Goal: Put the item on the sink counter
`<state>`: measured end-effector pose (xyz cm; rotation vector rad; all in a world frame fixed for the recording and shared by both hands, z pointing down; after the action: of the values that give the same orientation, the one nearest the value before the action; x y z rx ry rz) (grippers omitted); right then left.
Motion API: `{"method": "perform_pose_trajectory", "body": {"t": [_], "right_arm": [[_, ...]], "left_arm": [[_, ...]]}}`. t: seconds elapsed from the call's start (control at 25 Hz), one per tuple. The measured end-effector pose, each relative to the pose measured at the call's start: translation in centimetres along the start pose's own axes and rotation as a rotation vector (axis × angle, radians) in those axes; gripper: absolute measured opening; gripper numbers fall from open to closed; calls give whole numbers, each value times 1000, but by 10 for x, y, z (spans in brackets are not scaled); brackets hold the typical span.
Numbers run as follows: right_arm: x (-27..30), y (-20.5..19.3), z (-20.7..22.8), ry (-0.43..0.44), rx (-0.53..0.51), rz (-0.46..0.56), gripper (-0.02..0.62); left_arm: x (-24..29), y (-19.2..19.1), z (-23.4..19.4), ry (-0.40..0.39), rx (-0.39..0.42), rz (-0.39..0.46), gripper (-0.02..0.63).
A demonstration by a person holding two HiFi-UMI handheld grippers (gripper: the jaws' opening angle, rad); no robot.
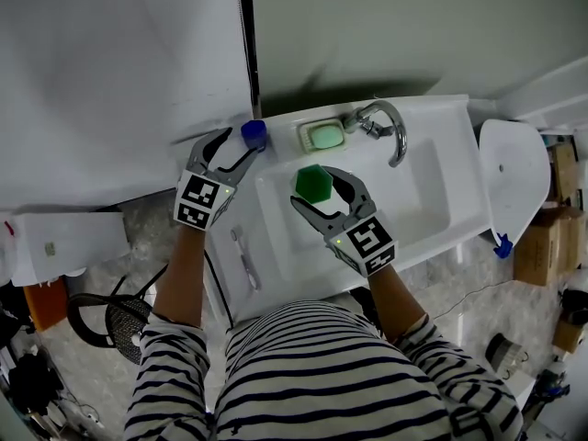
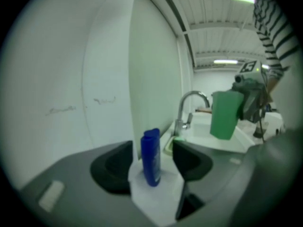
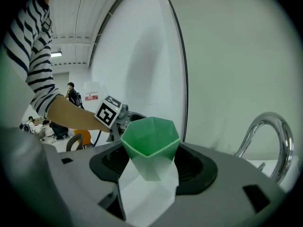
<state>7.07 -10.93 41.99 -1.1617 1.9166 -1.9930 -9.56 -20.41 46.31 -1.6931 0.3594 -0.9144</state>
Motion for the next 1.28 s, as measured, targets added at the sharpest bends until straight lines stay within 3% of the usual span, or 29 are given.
{"method": "perform_pose_trajectory", "body": {"t": [0.08,0.28,0.4,1.28], "right_arm": [[0,1,-1,-2,-5,1,297],[1,0,-3,-3,-13,-2,297],[2,0,-2,-5,-16,-1,298],[47,-31,24,-7,-1,-49,297]], "left_arm": [[-10,5,4,6,-3,24,256],[-32,17,18,38,-10,69,67],[-43,25,31,40,-16,91,6],[-57,16,82,-41,-111,164,6]]}}
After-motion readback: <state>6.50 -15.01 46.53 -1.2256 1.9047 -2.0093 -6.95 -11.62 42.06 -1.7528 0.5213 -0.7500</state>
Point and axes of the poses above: the fingertips, and each gripper's own axes: x forward along the fingers, z to its right, y out of its top, the point moved 5 cm from there along -x, backward along the fingers, and after that the axes turned 10 degrees about -x, right-handed, at the moved point
